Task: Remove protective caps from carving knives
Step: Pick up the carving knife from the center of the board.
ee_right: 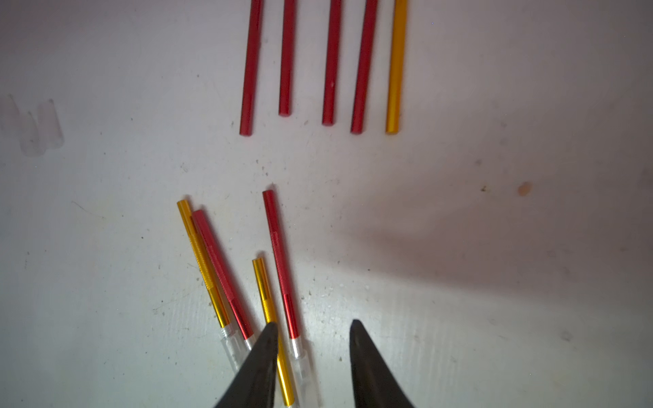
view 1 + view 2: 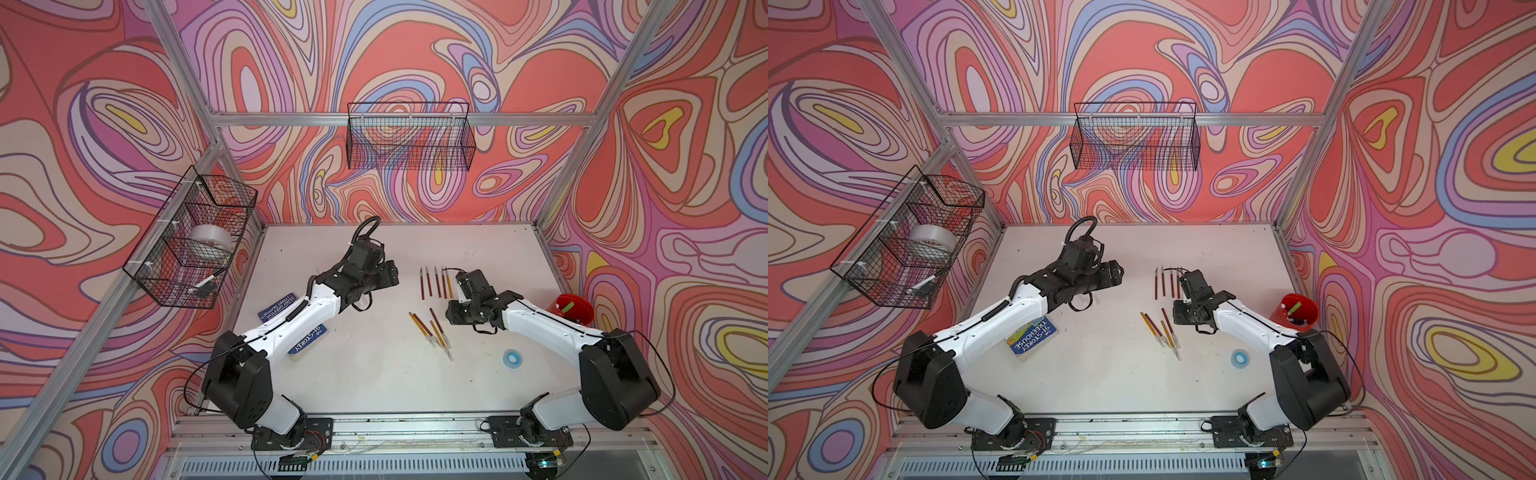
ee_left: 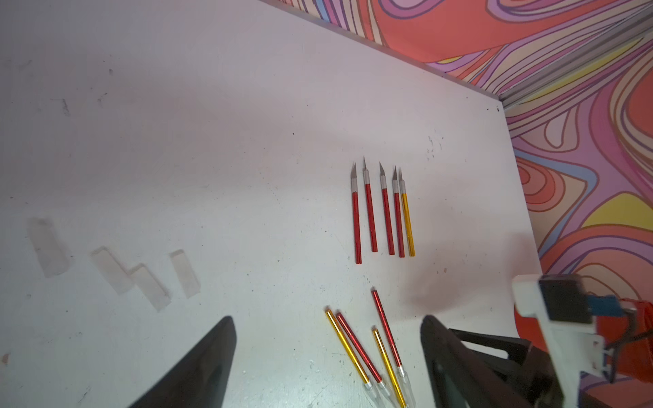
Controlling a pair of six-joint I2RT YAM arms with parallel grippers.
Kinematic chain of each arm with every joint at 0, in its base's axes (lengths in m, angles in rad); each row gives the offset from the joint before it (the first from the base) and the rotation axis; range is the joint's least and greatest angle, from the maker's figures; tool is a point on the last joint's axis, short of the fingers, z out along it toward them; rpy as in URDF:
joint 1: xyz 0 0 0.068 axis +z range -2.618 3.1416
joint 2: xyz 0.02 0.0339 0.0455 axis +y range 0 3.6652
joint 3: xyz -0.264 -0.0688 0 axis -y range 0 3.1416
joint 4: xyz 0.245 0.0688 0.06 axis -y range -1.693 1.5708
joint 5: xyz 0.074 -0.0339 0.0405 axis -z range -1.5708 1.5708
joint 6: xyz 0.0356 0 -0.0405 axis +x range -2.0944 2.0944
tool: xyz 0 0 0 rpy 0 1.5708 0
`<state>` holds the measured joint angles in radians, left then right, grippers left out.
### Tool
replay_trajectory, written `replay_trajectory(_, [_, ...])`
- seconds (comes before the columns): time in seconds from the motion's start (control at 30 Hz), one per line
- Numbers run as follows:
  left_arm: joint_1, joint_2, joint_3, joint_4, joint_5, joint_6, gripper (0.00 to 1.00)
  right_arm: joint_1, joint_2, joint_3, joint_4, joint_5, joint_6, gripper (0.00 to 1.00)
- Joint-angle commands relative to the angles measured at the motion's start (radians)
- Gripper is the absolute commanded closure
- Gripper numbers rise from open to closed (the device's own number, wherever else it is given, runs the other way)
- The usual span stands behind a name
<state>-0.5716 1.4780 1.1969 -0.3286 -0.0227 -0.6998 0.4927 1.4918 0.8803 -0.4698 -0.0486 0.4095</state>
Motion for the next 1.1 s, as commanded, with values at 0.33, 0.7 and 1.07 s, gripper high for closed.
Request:
replay_trajectory(0.33, [0.046,-0.072,-0.095,-0.015,-0.010,-0.013,0.03,0.086,0.182,0.106,-0.005,0.086,-0.019,0.69])
replay_trajectory(0.7, [0.065,-0.079,-0.105,-0.013,0.003,-0.009,0.03,0.086,0.263,0.170,-0.024,0.114,-0.050,0.77])
replay_trajectory(1.07, [0.076,-0.068,-0.109,-0.009,0.022,-0.016,0.03,0.085,0.315,0.182,-0.021,0.112,-0.060,0.83])
